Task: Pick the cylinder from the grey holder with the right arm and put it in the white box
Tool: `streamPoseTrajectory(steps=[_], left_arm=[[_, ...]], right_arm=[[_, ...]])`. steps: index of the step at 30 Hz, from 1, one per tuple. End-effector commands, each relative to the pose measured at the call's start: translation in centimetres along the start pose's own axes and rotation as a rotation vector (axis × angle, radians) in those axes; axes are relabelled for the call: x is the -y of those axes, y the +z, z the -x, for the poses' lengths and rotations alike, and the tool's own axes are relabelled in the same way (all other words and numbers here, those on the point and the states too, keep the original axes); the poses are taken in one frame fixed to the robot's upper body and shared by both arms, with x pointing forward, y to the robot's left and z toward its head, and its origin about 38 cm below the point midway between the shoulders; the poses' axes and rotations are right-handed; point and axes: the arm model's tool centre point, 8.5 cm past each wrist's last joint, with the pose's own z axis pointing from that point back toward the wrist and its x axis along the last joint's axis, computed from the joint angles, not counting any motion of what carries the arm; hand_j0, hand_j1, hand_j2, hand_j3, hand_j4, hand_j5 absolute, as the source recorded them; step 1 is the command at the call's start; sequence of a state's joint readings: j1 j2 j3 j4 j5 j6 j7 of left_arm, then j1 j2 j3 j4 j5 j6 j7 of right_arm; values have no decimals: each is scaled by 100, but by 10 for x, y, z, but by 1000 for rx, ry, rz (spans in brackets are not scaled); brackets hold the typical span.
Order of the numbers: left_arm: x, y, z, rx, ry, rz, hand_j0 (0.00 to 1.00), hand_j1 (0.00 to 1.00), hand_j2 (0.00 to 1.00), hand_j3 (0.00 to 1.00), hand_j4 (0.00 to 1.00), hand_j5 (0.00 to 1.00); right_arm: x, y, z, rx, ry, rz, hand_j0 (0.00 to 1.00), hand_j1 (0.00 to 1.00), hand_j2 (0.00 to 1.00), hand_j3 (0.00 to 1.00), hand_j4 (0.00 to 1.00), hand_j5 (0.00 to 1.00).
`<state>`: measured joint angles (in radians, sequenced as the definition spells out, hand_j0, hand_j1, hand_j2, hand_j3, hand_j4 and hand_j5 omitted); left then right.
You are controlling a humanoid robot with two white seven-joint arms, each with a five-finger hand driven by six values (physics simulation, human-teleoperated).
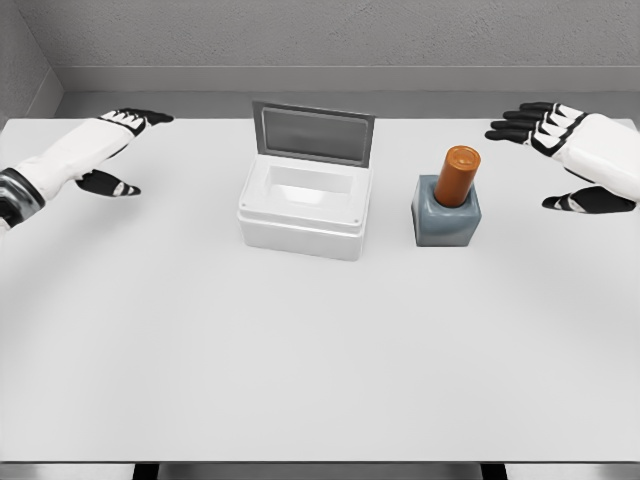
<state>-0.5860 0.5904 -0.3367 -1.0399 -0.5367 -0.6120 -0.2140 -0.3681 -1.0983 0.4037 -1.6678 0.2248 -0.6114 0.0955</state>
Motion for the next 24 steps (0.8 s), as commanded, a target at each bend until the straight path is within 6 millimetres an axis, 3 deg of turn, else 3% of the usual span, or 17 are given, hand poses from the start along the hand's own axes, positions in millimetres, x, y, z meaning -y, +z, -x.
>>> streamPoseTrajectory(steps=[1, 6, 9, 13, 18, 20, 24], left_arm=[[-1, -1, -1, 3, 21, -21, 100, 100, 100, 100, 100, 100], [1, -2, -3, 9, 18, -9, 100, 100, 100, 100, 100, 100], [1, -2, -3, 10, 16, -6, 100, 100, 100, 100, 100, 100], [1, -3, -3, 11, 18, -9, 100, 100, 100, 100, 100, 100], [1, -3, -4, 12, 19, -9, 100, 100, 100, 100, 100, 100], [1, -3, -4, 12, 19, -9, 100, 100, 100, 100, 100, 100], [1, -3, -3, 10, 20, -10, 100, 100, 100, 100, 100, 100]], right_arm=[[0, 0, 0, 1, -5, 1, 100, 100, 100, 100, 100, 100], [-2, 4, 5, -19, -16, -1, 100, 100, 100, 100, 100, 100], [4, -1, 8, -15, 19, -138, 100, 100, 100, 100, 100, 100], [7, -6, 9, -11, 31, -168, 100, 100, 100, 100, 100, 100], [21, -32, 11, 19, 72, -267, 100, 100, 100, 100, 100, 100], [18, -56, 18, 16, 51, -324, 100, 100, 100, 100, 100, 100], [12, -81, 31, 11, 24, -345, 100, 100, 100, 100, 100, 100]])
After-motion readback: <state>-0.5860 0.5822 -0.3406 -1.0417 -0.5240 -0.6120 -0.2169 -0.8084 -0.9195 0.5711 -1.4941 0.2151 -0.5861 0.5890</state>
